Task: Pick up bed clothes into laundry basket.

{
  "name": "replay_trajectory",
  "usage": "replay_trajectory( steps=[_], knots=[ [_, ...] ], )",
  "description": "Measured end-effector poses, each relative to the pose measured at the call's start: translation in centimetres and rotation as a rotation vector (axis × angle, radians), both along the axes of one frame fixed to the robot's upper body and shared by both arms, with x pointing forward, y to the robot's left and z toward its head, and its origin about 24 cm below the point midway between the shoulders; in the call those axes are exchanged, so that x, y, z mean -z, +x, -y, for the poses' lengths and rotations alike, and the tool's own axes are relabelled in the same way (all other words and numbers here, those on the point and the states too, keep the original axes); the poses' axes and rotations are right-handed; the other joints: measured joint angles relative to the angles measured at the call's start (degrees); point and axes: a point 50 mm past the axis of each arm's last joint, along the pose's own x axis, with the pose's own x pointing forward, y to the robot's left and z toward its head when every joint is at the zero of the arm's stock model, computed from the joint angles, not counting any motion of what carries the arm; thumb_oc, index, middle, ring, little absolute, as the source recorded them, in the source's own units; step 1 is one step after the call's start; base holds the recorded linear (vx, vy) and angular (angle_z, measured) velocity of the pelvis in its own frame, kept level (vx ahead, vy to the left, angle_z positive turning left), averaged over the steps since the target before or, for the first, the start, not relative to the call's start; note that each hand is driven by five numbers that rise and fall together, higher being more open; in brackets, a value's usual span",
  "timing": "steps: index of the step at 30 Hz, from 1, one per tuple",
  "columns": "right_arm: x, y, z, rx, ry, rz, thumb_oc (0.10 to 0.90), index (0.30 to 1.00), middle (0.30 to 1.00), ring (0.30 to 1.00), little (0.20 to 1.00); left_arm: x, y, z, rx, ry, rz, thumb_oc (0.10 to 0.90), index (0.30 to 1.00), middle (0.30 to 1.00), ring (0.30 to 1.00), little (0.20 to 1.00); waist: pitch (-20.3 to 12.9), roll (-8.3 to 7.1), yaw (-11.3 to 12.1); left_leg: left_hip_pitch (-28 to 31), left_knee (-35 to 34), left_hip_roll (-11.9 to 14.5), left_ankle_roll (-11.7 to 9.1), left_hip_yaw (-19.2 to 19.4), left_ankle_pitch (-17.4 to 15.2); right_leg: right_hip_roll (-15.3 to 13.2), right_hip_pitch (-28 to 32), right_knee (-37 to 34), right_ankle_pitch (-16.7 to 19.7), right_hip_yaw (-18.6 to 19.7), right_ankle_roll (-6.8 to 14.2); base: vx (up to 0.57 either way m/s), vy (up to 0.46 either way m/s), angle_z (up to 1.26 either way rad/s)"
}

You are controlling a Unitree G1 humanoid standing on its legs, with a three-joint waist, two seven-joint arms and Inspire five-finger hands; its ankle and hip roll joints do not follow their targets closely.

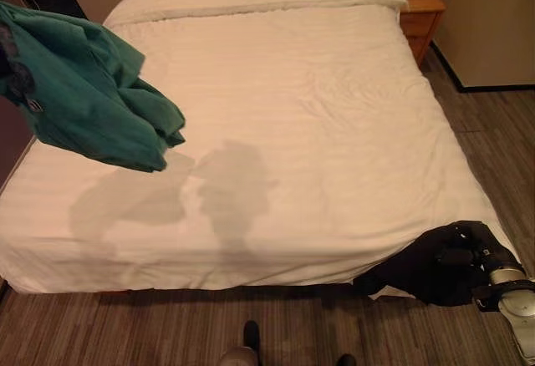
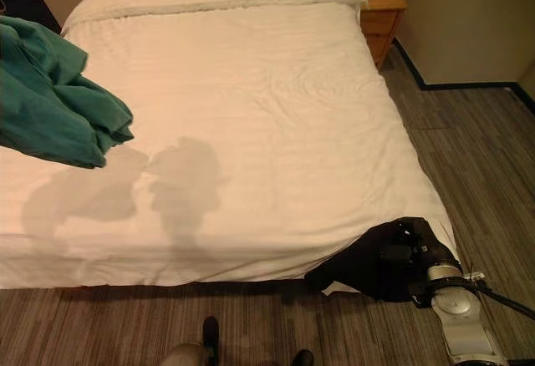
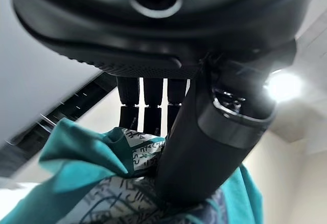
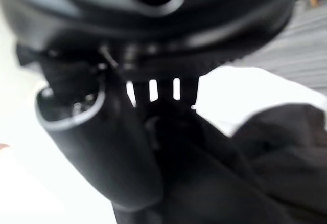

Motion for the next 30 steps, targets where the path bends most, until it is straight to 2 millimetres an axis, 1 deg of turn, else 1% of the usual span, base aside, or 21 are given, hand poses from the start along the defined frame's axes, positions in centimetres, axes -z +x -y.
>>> replay_trajectory(
  steps=[1,4,6,8,10,11,13,15,17,18,19,20,21,23,24,25,26,27,28,29,30],
  knots=[
    [-0.2,0.2,0.0,0.010,0.010,0.024,0.400,0.300,0.300,0.300,0.300,2.3,-0.3,0.3,0.018,-0.061,-0.021,0.400,0.300,0.300,0.300,0.300,-0.08,0.15,-0.05,0.07,0.70,0.46,-0.68,-0.95,-0.19,0.77,0.84,-0.02,-0.60,-0.58,-0.22,-0.26,-0.069,0.14],
    [-0.8,0.6,0.1,0.043,0.055,0.089,0.400,0.300,0.300,0.300,0.300,6.2,-0.8,0.2,0.009,-0.165,-0.096,0.400,0.300,0.300,0.300,0.300,-0.17,0.71,0.32,-1.01,1.63,2.48,-2.53,-2.48,0.72,2.57,0.93,-0.07,-1.32,-1.59,-1.19,-0.35,-0.039,0.15],
    [-1.3,1.1,0.0,0.043,0.067,0.117,0.400,0.300,0.300,0.300,0.300,10.0,-1.1,0.4,0.001,-0.326,-0.125,0.400,0.300,0.300,0.300,0.300,0.10,0.31,1.00,-1.53,2.52,2.88,-6.00,-4.20,3.18,2.64,0.16,-0.37,-1.67,-1.35,-3.55,-0.42,-0.009,-0.13],
    [-2.0,1.9,-0.7,0.020,0.082,0.161,0.400,0.300,0.300,0.300,0.300,13.3,-2.2,0.6,-0.023,-0.428,-0.199,0.400,0.300,0.300,0.300,0.300,1.49,-2.19,1.44,-2.70,12.44,2.49,-5.78,-5.32,-0.73,-0.31,-0.31,-0.42,-0.97,0.67,-5.09,-0.25,0.012,-0.47],
    [-3.2,2.2,-1.1,-0.002,0.076,0.212,0.400,0.300,0.300,0.300,0.300,15.1,-3.1,1.1,-0.023,-0.461,-0.270,0.400,0.300,0.300,0.300,0.300,1.62,-2.45,-0.15,-2.47,20.73,2.92,-5.90,-4.27,-4.22,-1.52,-0.06,0.02,-1.01,1.15,-4.83,-0.18,0.054,-0.13],
    [-4.3,2.0,-0.5,0.019,0.061,0.258,0.400,0.300,0.300,0.300,0.300,15.2,-2.7,2.1,0.033,-0.450,-0.290,0.400,0.300,0.300,0.300,0.300,1.59,-1.53,-2.91,-0.04,20.17,2.86,-6.49,-3.71,-5.74,-1.89,-1.34,1.19,0.11,1.49,-3.79,-0.20,0.101,0.09],
    [-5.0,1.5,0.3,0.052,0.052,0.288,0.400,0.300,0.300,0.300,0.300,14.1,-1.7,3.5,0.122,-0.423,-0.268,0.400,0.300,0.300,0.300,0.300,2.74,-2.10,-4.96,0.54,19.61,1.57,-7.01,-2.31,-6.57,-3.70,-3.13,3.23,0.88,2.74,-2.86,-0.25,0.146,-0.12],
    [-5.6,0.7,1.0,0.084,0.041,0.311,0.400,0.300,0.300,0.300,0.300,13.3,-0.8,4.7,0.184,-0.408,-0.243,0.400,0.300,0.300,0.300,0.300,2.69,-1.43,-6.31,1.05,22.22,1.12,-6.21,-2.57,-11.29,-4.33,-3.12,3.60,1.59,3.28,-1.85,-0.33,0.170,-0.23],
    [-6.8,-1.6,2.8,0.164,0.002,0.356,0.400,0.300,0.300,0.300,0.300,11.1,0.4,7.5,0.302,-0.352,-0.164,0.400,0.300,0.300,0.300,0.300,2.43,-0.31,-9.69,-2.01,28.30,0.60,-5.07,-3.98,-18.68,-5.99,-5.99,6.53,2.36,4.51,-0.65,-0.42,0.221,-0.18],
    [-7.1,-2.5,3.3,0.201,-0.007,0.375,0.400,0.300,0.300,0.300,0.300,10.3,0.7,8.4,0.342,-0.336,-0.133,0.400,0.300,0.300,0.300,0.300,2.22,0.16,-10.74,-2.49,28.41,-0.33,-4.49,-4.63,-20.41,-6.64,-7.00,7.36,2.78,5.08,0.01,-0.45,0.256,-0.19],
    [-6.9,-4.0,4.4,0.293,-0.014,0.399,0.400,0.300,0.300,0.300,0.300,8.7,1.4,9.9,0.419,-0.292,-0.069,0.400,0.300,0.300,0.300,0.300,2.12,-0.35,-13.16,-2.07,25.77,-3.09,-0.98,-5.26,-23.06,-8.41,-8.76,8.69,3.56,6.19,1.52,-0.44,0.278,-0.10],
    [-6.6,-4.6,4.7,0.330,-0.004,0.410,0.400,0.300,0.300,0.300,0.300,7.9,1.7,10.3,0.444,-0.281,-0.037,0.400,0.300,0.300,0.300,0.300,2.00,-0.93,-14.06,-1.54,24.24,-4.42,1.35,-5.13,-23.59,-10.10,-9.60,8.90,4.30,7.41,2.97,-0.40,0.261,-0.16],
    [-6.0,-5.0,4.9,0.365,0.010,0.410,0.400,0.300,0.300,0.300,0.300,7.5,1.9,10.5,0.455,-0.274,-0.023,0.400,0.300,0.300,0.300,0.300,2.06,-2.64,-14.98,-1.36,23.50,-6.63,2.49,-4.17,-23.12,-11.77,-10.56,8.80,5.12,7.87,3.27,-0.29,0.187,-0.28],
    [-4.2,-6.1,4.8,0.439,0.060,0.406,0.400,0.300,0.300,0.300,0.300,7.6,2.3,10.6,0.460,-0.299,-0.014,0.400,0.300,0.300,0.300,0.300,1.83,-4.45,-15.23,-1.42,21.93,-9.08,4.23,-1.60,-22.64,-14.11,-13.85,8.23,9.11,8.61,4.13,-0.39,0.160,-0.77],
    [-3.0,-6.5,4.6,0.457,0.081,0.372,0.400,0.300,0.300,0.300,0.300,8.4,2.5,10.6,0.454,-0.309,-0.051,0.400,0.300,0.300,0.300,0.300,1.73,-4.77,-15.96,-1.16,21.31,-10.01,5.43,-0.09,-21.85,-14.31,-14.62,8.68,10.41,8.03,3.49,-0.64,0.179,-0.74],
    [-1.9,-7.2,4.3,0.478,0.100,0.347,0.400,0.300,0.300,0.300,0.300,9.0,2.7,10.5,0.445,-0.316,-0.075,0.400,0.300,0.300,0.300,0.300,2.10,-5.74,-16.73,-2.80,22.63,-11.20,6.02,0.41,-21.55,-14.89,-15.26,7.80,13.38,8.13,3.03,-0.64,0.111,-0.35],
    [-0.5,-7.0,3.6,0.502,0.143,0.338,0.400,0.300,0.300,0.300,0.300,9.5,2.6,10.3,0.431,-0.321,-0.093,0.400,0.300,0.300,0.300,0.300,2.13,-5.75,-17.47,-5.47,25.24,-11.18,6.54,0.95,-20.70,-14.68,-16.46,6.00,17.97,8.84,1.42,-0.52,0.110,-0.45],
    [1.6,-6.5,2.2,0.496,0.202,0.290,0.400,0.300,0.300,0.300,0.300,10.1,2.6,10.2,0.423,-0.332,-0.116,0.400,0.300,0.300,0.300,0.300,3.01,-4.44,-17.34,-5.72,22.19,-9.63,9.17,1.20,-20.49,-12.26,-17.59,2.48,23.46,14.40,-3.59,-0.51,0.112,-0.37],
    [3.3,-6.3,1.3,0.478,0.238,0.202,0.400,0.300,0.300,0.300,0.300,11.0,3.2,10.4,0.423,-0.369,-0.143,0.400,0.300,0.300,0.300,0.300,4.15,-4.37,-17.44,-5.36,20.32,-9.09,10.50,1.85,-18.23,-12.08,-17.71,10.76,13.33,14.64,3.05,-0.63,0.173,-0.40],
    [3.7,-6.2,0.8,0.453,0.248,0.167,0.400,0.300,0.300,0.300,0.300,11.9,3.3,10.7,0.421,-0.403,-0.170,0.400,0.300,0.300,0.300,0.300,4.20,-4.23,-16.33,-4.86,17.99,-8.85,10.86,2.46,-16.11,-12.21,-17.18,20.22,4.09,11.47,3.66,-0.55,0.137,-0.40],
    [3.3,-5.6,0.3,0.423,0.240,0.183,0.400,0.300,0.300,0.300,0.300,12.6,2.9,11.0,0.423,-0.430,-0.182,0.400,0.300,0.300,0.300,0.300,4.42,-4.29,-14.20,-4.32,15.58,-7.93,11.18,4.76,-14.29,-12.18,-16.31,28.57,-2.53,6.69,3.45,-0.54,0.120,-0.75]
  ],
)
